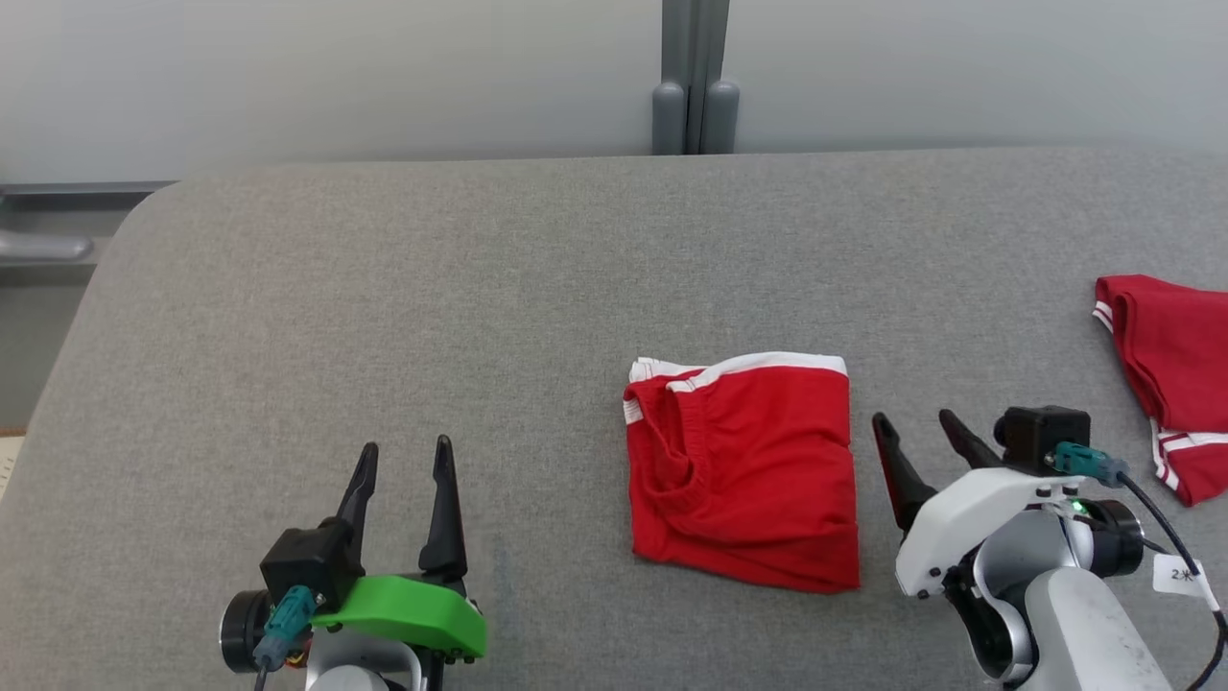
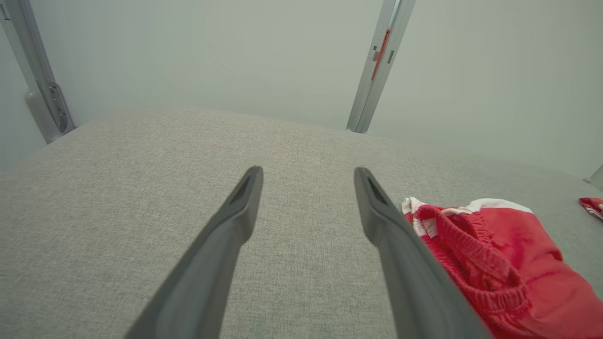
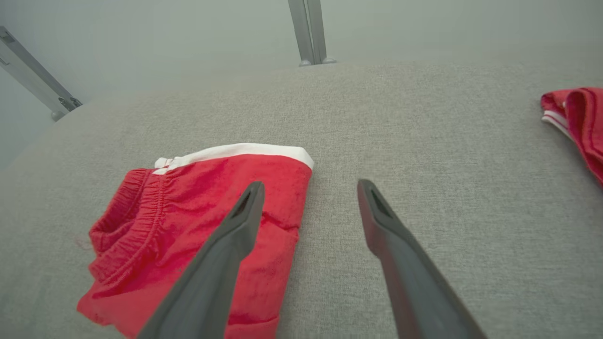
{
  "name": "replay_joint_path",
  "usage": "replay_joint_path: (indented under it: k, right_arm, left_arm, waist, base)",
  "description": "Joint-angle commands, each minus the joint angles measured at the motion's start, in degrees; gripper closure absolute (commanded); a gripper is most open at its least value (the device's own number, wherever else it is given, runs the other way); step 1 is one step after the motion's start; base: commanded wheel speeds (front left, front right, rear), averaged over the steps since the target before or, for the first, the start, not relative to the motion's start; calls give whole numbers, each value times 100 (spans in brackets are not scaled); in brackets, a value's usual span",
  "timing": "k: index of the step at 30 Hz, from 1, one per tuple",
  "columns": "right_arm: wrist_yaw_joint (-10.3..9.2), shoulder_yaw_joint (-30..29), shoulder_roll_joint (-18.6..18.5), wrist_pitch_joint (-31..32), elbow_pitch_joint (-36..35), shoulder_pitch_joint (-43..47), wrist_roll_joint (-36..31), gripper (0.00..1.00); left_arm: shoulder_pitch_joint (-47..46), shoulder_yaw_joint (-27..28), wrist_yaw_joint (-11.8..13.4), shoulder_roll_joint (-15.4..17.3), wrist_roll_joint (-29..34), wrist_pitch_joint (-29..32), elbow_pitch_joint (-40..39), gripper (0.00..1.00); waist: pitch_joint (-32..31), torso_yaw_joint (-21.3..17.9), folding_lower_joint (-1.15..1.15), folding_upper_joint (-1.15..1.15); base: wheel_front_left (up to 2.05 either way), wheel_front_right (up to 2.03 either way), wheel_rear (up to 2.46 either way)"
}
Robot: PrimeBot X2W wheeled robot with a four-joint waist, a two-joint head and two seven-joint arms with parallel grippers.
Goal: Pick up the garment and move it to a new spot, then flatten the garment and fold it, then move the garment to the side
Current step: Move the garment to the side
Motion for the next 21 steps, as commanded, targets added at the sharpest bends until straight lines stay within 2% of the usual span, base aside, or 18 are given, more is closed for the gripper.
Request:
replay_joint_path:
  k: [1,6,15,16,17,18,19,20,21]
  right_arm:
    - [-2,27,-9,122,61,-100,21,0]
    - [-2,89,-13,543,410,-262,-7,0]
    - [-2,231,-105,823,1274,-562,113,0]
    - [-2,271,-110,832,1353,-580,147,12]
    - [-2,302,-119,831,1409,-601,179,41]
    - [-2,344,-128,810,1459,-628,202,58]
    - [-2,388,-143,790,1489,-649,220,69]
    - [-2,435,-173,745,1515,-676,232,100]
    - [-2,459,-194,709,1524,-703,226,100]
  left_arm:
    - [-105,-8,12,38,47,-15,-51,0]
    - [-169,-56,20,40,48,2,-164,0]
    - [-220,-68,49,83,64,1,-216,0]
    - [-216,-67,55,86,67,0,-222,0]
    - [-207,-66,55,91,71,-1,-223,0]
    - [-196,-63,60,97,69,-2,-227,0]
    - [-188,-67,59,105,73,-3,-229,0]
    - [-179,-76,59,109,79,-3,-228,0]
    - [-168,-85,57,112,83,-3,-231,0]
  waist:
    - [212,131,0,0]
    - [472,328,0,0]
    - [666,574,0,0]
    - [667,579,0,0]
    - [663,578,0,0]
    - [657,568,0,0]
    - [651,547,0,0]
    - [642,514,0,0]
    - [635,473,0,0]
  base:
    - [0,0,0]
    - [0,0,0]
    - [0,0,0]
    - [0,0,0]
    - [0,0,0]
    - [0,0,0]
    - [0,0,0]
    - [0,0,0]
    - [0,0,0]
